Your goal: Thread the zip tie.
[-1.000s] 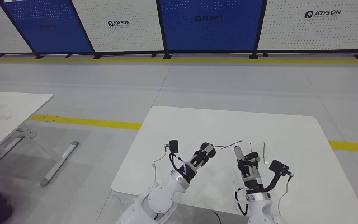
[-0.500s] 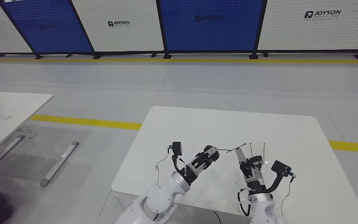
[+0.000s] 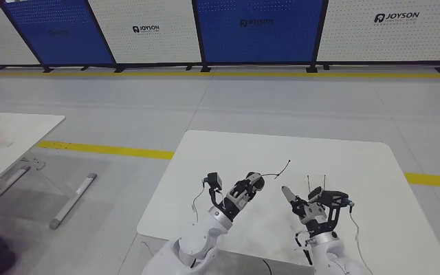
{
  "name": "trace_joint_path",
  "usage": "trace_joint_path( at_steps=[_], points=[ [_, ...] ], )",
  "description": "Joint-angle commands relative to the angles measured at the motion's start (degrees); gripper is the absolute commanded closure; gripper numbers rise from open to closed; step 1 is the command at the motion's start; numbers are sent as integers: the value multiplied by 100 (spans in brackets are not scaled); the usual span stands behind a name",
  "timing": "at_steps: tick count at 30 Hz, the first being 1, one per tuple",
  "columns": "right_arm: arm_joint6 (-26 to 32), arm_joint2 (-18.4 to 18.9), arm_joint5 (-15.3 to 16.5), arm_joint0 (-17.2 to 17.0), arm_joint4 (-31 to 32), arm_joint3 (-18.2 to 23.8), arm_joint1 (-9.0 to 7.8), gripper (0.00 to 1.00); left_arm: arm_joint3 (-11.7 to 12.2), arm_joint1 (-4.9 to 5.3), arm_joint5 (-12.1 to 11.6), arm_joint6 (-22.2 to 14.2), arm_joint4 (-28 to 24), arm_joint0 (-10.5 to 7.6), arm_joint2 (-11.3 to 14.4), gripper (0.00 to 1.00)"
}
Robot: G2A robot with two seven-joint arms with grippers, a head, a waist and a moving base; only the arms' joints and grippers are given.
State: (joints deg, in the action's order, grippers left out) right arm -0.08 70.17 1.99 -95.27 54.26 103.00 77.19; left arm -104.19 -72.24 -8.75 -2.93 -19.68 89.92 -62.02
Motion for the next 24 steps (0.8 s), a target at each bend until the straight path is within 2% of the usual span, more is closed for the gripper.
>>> trace_joint_path(
  at_steps=[1, 3, 5, 7, 10, 19, 22, 24],
  points=[
    [3, -1, 3, -1, -2, -1, 0, 0, 0, 0, 0, 0, 0, 0, 0, 100],
    [3, -1, 3, -1, -2, -1, 0, 0, 0, 0, 0, 0, 0, 0, 0, 100],
    [272, -9, 6, 60, 88, -74, -12, 0, 4, -2, 11, 4, 5, -9, 8, 100],
    [548, -30, 197, 152, 179, -118, -31, 0, 5, -5, 39, -6, 35, -28, 26, 100],
    [647, -107, -77, 318, 845, -228, -42, 0, -6, -11, 49, 62, 127, -39, 47, 100],
    [578, -192, -136, 366, 864, -254, -26, 0, -12, -16, 49, 100, 130, -50, 52, 100],
    [778, -175, 116, 394, 638, -253, -36, 0, 2, -18, 67, 105, 169, -61, 67, 100],
    [958, -134, 412, 421, 224, -213, -42, 0, 21, -21, 91, 89, 261, -70, 114, 100]
  ],
)
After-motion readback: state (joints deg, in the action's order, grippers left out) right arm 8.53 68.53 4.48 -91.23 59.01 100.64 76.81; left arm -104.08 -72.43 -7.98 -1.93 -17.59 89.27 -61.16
